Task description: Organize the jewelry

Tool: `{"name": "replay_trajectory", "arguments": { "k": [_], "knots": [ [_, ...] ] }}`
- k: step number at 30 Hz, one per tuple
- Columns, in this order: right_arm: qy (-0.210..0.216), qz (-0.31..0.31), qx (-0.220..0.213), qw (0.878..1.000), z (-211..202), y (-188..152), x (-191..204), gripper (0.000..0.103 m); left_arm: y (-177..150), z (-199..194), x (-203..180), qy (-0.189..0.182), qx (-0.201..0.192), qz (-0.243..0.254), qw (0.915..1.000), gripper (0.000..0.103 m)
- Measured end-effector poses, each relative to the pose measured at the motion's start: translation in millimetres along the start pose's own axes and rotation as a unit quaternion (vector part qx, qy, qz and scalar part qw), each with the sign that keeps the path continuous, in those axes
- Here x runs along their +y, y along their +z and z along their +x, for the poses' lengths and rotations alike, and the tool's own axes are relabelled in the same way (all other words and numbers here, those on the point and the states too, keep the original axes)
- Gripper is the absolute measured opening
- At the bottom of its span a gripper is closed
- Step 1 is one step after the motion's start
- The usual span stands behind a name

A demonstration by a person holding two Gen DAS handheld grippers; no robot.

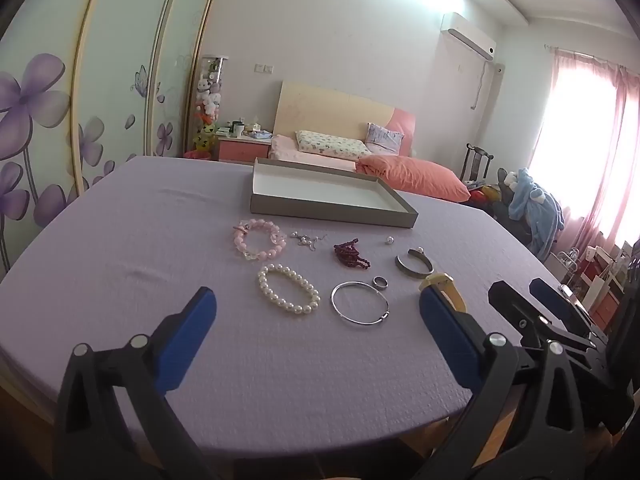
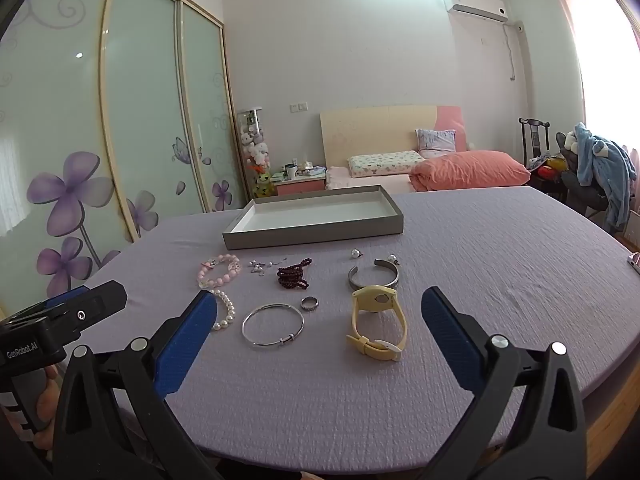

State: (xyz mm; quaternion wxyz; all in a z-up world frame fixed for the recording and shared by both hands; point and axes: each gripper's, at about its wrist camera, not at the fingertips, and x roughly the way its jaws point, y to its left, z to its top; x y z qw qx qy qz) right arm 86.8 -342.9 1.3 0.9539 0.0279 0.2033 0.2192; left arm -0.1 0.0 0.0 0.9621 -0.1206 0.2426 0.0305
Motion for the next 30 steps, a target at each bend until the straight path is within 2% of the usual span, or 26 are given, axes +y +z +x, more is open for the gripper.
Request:
{"name": "replay_trajectory", "arguments": {
  "k": [30],
  "knots": [
    [-0.001, 0.001, 0.003, 1.0, 1.5, -2.5, -2.3, 0.102, 0.0, 0.5, -0.1, 0.001, 0.004, 0.001, 1.0, 0.101]
  ]
}}
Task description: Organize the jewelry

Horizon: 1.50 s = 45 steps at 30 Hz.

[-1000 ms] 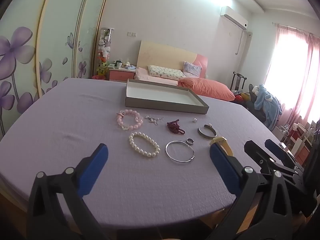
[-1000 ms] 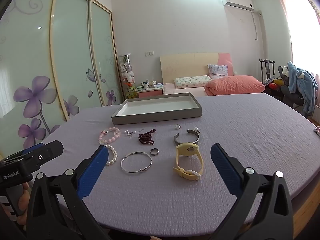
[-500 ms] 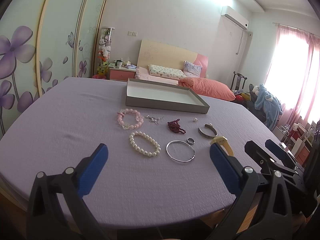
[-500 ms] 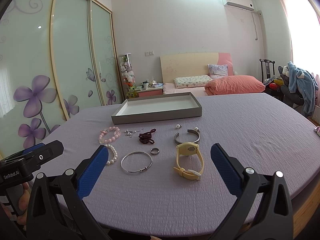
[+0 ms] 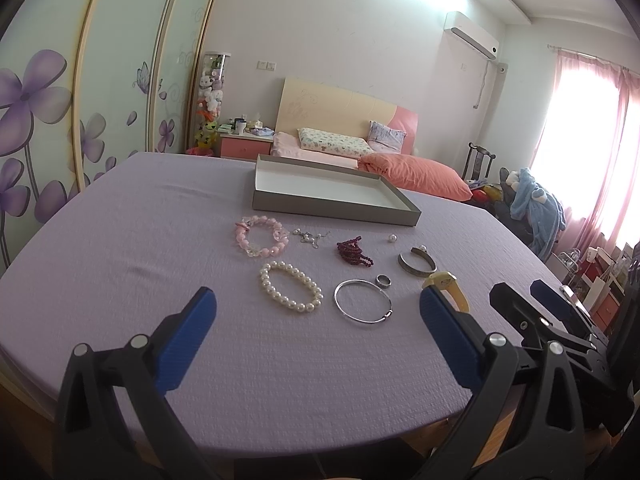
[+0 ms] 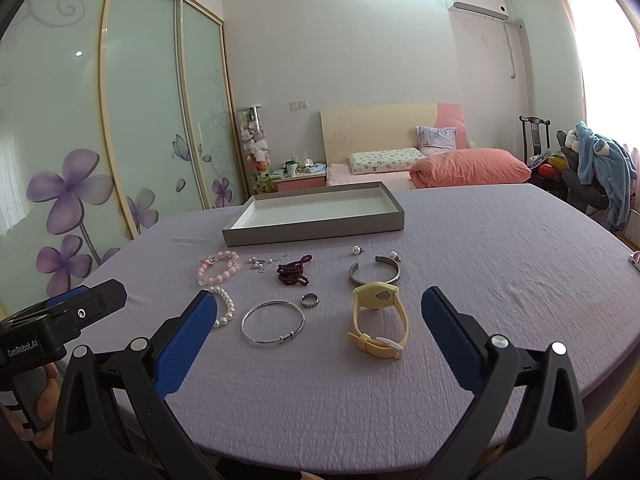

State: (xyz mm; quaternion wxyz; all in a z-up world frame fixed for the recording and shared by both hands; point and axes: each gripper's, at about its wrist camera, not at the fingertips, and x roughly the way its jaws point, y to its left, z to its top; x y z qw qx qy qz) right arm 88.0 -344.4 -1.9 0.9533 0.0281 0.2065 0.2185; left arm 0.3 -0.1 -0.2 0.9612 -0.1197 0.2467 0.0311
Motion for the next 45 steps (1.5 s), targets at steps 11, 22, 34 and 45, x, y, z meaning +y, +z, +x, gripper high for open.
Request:
{"name": "replay_trajectory", "arguments": {
  "k": [11, 22, 34, 45],
  "knots": [
    [0.0, 0.0, 0.001, 1.0, 0.3, 0.3, -0.1, 0.102, 0.0, 0.1, 0.0, 0.0, 0.001, -0.001, 1.0, 0.101],
    [0.0, 0.0, 0.002, 1.0, 0.4, -0.7, 3.5, 0.102, -0.1, 0.0, -0.1, 0.0, 0.002, -0.001, 1.0, 0.101],
    [0.0, 0.001, 0.003, 1.0, 2.3, -6.7, 3.6, 0.102, -0.8, -2.3, -0.2, 0.002, 0.003, -0.001, 1.0, 0.101],
    [0.0, 0.0, 0.003, 1.0, 2.0, -6.9, 3.7, 0.102, -0.7, -2.2, -0.1, 0.002, 0.004, -0.001, 1.0, 0.101]
  ]
}}
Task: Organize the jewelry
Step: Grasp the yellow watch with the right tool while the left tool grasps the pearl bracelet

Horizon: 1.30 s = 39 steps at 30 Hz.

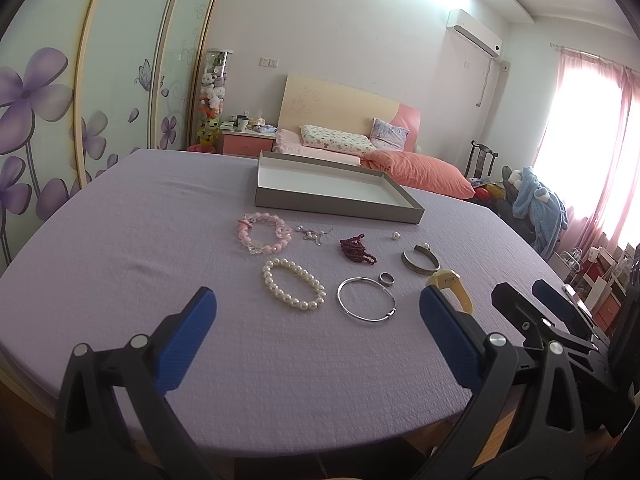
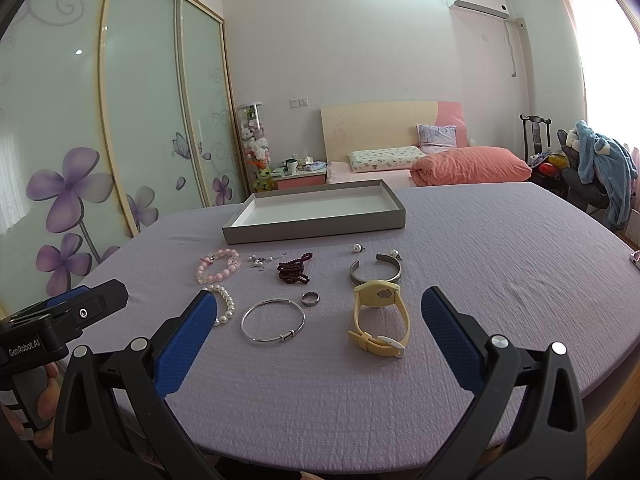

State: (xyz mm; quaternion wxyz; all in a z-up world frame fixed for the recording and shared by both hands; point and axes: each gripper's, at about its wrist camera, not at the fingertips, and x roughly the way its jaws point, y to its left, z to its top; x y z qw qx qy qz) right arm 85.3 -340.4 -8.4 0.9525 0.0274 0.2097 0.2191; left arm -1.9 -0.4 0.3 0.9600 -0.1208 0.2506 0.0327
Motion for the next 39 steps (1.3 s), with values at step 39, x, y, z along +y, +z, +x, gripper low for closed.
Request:
{"name": "replay_trajectory", "arguments": {
  "k": [39],
  "knots": [
    [-0.079, 0.029, 0.183, 0.98, 104, -14, -48, 0.069, -13, 68, 47, 0.006, 0.109, -0.038, 0.9933, 0.101]
  ]
}}
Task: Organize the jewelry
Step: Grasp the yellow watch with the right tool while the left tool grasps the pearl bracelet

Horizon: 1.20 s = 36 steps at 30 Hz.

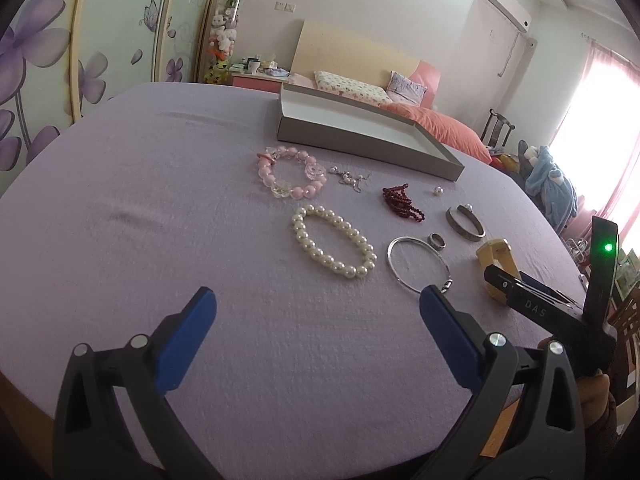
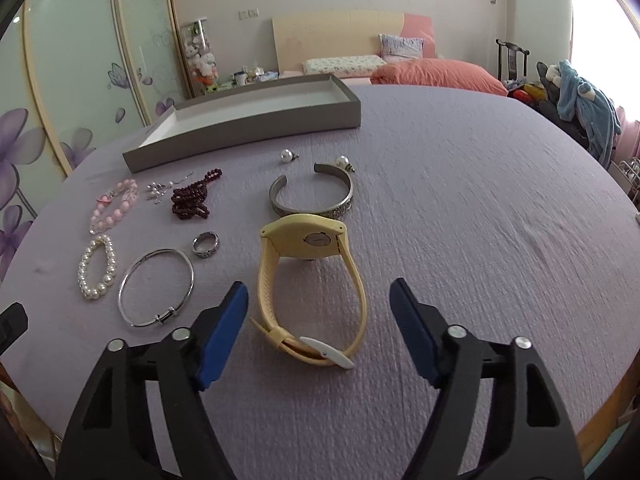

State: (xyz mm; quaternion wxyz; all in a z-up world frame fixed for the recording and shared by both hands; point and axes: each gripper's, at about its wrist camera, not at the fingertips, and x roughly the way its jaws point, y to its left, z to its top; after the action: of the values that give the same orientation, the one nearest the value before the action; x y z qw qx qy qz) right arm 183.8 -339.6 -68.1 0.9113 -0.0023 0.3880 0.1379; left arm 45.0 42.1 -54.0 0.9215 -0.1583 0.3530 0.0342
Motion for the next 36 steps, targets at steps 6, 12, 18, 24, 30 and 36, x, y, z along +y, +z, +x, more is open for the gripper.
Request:
{"name": "replay_trajectory", "arguments": {
  "k": [6, 12, 18, 24, 30, 36],
  "knots": [
    [0.004, -0.004, 0.011, 1.0, 3, 2, 3, 0.059, 9, 13, 2, 0.02, 0.014, 0.009, 0.9996, 0.101],
    [0.006, 0.002, 0.013, 1.0, 6, 6, 5, 0.059, 22, 28, 5, 0.031, 0.029, 0.008, 0.9991, 0.101],
    [0.03, 0.01, 0.009, 0.999, 6, 10, 1, 0.039, 36, 44, 3, 0.046, 0.037, 0.008, 0.9982, 0.101],
    [0.045, 0.013, -0.013, 0.999, -4, 17, -2, 0.038, 46, 63, 3, 0.068, 0.05, 0.016, 0.9963, 0.082],
    [0.048, 0.008, -0.018, 0.999, -4, 22, 0, 0.039, 49, 80, 0, 0.07, 0.069, 0.016, 0.995, 0.061],
    [0.053, 0.01, -0.012, 0.998, -2, 19, 0, 0.039, 50, 86, -13, 0.087, 0.074, 0.043, 0.9925, 0.035]
  ]
}}
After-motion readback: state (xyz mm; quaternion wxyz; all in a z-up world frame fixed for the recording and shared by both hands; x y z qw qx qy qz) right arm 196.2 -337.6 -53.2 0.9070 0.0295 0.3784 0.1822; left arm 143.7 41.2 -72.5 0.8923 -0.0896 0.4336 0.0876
